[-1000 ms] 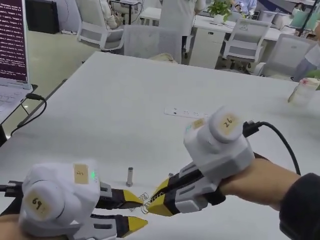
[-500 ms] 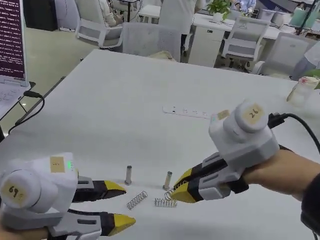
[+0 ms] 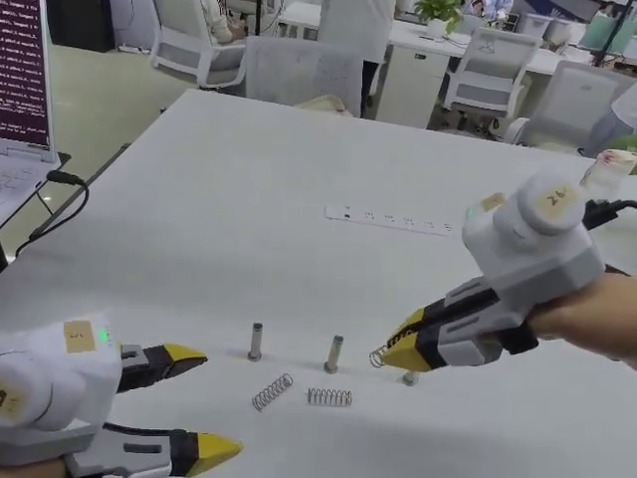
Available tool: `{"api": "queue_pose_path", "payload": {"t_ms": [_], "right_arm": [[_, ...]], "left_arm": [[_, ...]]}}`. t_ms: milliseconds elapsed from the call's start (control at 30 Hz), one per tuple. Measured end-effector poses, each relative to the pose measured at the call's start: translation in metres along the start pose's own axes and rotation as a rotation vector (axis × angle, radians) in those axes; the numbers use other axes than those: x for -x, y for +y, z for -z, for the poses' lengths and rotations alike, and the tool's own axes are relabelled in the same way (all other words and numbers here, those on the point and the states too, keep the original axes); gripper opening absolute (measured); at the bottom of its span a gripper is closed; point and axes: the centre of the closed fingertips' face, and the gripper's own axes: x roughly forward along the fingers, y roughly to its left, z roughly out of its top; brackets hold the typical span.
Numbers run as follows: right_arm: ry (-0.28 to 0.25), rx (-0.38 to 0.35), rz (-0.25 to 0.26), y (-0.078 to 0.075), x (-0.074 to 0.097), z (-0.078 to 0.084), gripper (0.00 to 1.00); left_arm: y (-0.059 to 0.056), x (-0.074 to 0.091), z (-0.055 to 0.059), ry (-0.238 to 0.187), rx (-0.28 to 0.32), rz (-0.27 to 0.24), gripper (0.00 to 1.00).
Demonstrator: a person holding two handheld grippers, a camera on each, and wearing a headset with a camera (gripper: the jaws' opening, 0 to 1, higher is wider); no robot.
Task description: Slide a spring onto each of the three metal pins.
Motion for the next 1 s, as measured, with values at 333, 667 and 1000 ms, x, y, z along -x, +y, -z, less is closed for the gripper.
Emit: {"api": "queue_pose_path", "payload": {"t_ms": [333, 667, 1000], "right_arm": [[0.077, 0.020, 0.042, -0.026, 0.017, 0.005, 0.08], [0.200, 0.029, 0.061, -0.053, 0.017, 0.021, 0.08], [0.309, 0.035, 0.064, -0.071, 0.007, 0.040, 0.08]], "left_arm": [[0.002, 0.002, 0.003, -0.007, 0.032, -0.025, 0.68], [-0.001, 0.003, 0.002, -0.018, 0.039, -0.029, 0.72], [-0.006, 0.003, -0.002, -0.029, 0.029, -0.023, 0.74]]}}
